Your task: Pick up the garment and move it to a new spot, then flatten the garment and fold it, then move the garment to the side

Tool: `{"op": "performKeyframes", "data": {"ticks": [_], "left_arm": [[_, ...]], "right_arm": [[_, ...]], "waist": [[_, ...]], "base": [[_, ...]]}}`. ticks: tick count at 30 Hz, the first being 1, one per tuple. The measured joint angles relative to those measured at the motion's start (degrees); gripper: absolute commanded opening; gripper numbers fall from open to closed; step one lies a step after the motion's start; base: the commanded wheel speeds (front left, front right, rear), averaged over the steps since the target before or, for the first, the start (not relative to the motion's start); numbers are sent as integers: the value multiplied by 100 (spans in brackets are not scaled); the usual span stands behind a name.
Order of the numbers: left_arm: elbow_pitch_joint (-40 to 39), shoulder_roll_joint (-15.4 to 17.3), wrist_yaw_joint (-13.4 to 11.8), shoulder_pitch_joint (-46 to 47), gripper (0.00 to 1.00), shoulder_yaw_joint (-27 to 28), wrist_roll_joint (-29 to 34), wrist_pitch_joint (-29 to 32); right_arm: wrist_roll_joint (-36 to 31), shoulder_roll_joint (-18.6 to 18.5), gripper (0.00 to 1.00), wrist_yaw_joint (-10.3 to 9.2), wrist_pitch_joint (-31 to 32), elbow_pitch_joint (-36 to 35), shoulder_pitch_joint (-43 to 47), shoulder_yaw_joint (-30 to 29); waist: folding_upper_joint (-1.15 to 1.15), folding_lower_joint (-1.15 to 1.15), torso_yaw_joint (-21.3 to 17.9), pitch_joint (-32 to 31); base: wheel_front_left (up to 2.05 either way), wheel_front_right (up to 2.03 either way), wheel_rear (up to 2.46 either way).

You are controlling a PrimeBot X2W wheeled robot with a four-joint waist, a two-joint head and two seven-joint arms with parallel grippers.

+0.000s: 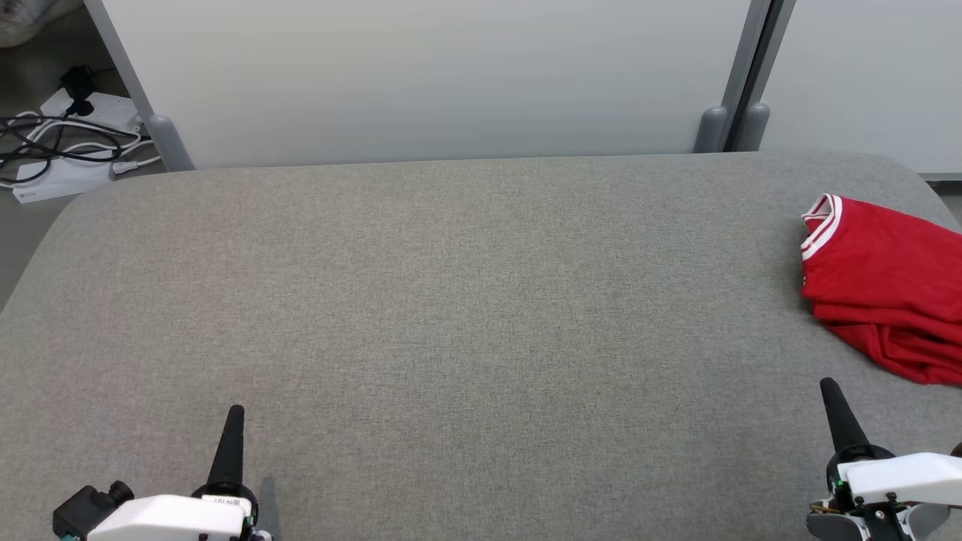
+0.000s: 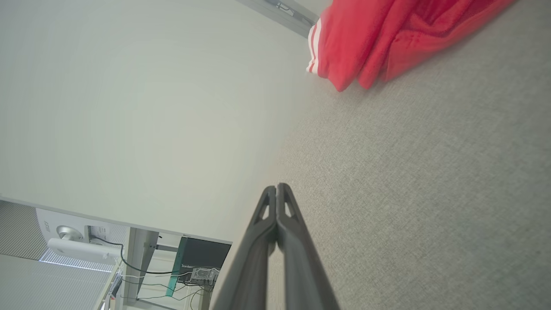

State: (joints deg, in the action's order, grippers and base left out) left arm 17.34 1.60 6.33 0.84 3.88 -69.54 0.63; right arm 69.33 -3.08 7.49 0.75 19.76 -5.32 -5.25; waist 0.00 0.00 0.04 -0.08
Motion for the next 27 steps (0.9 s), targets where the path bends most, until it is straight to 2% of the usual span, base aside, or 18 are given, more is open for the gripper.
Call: {"op": "performKeyframes", "data": {"ticks": [27], "left_arm": [[-131,16,60,203,0,64,-1771,455]], "right_arm": [[1784,65,0,-1,415,-272,2,-180]], "waist": [[0,0,-4,21]], "base": [[0,0,0]]}}
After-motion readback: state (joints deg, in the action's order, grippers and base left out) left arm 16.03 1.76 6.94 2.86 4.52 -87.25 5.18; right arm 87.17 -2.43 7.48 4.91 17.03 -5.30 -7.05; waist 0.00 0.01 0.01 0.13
